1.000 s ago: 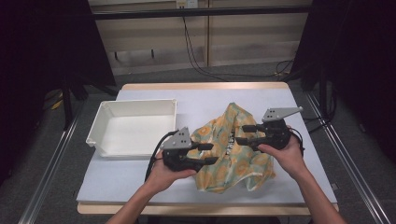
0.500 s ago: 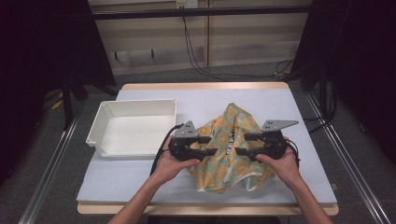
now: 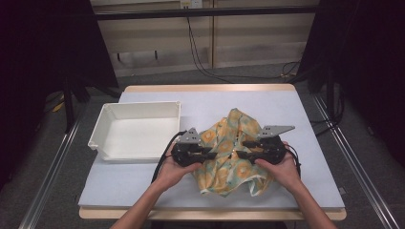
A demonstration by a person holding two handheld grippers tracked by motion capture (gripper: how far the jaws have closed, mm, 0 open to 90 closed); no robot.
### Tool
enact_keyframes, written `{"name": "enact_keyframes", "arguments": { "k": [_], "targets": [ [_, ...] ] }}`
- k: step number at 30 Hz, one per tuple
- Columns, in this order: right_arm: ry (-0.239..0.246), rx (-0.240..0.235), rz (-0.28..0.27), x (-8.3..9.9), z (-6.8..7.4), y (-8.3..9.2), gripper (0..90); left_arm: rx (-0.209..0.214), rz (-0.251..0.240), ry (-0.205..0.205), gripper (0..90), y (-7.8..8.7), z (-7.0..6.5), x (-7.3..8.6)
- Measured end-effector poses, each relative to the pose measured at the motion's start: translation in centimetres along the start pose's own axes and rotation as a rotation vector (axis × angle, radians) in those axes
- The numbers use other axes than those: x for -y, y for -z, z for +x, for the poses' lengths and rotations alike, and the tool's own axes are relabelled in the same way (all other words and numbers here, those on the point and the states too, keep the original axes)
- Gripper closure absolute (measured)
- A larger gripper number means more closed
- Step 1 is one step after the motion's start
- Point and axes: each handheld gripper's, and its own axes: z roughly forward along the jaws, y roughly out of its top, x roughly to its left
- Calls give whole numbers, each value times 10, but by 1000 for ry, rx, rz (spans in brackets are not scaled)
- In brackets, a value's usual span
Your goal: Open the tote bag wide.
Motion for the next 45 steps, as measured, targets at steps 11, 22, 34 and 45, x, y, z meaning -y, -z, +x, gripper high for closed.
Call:
{"name": "enact_keyframes", "arguments": {
  "k": [11, 22, 34, 45],
  "targets": [
    [-13, -9, -50, 0, 1, 14, 900, 3, -1, 17, 767, 2, 2, 1],
    [-14, -6, -48, 9, 6, 43, 900, 12, -21, 35, 830, 9, 3, -1],
    [-46, 60, -44, 39, 3, 86, 900, -8, -27, 53, 897, 21, 8, -1],
    [-103, 97, -19, 69, -10, 97, 900, -54, -39, 94, 900, 39, 24, 4]
  ]
}}
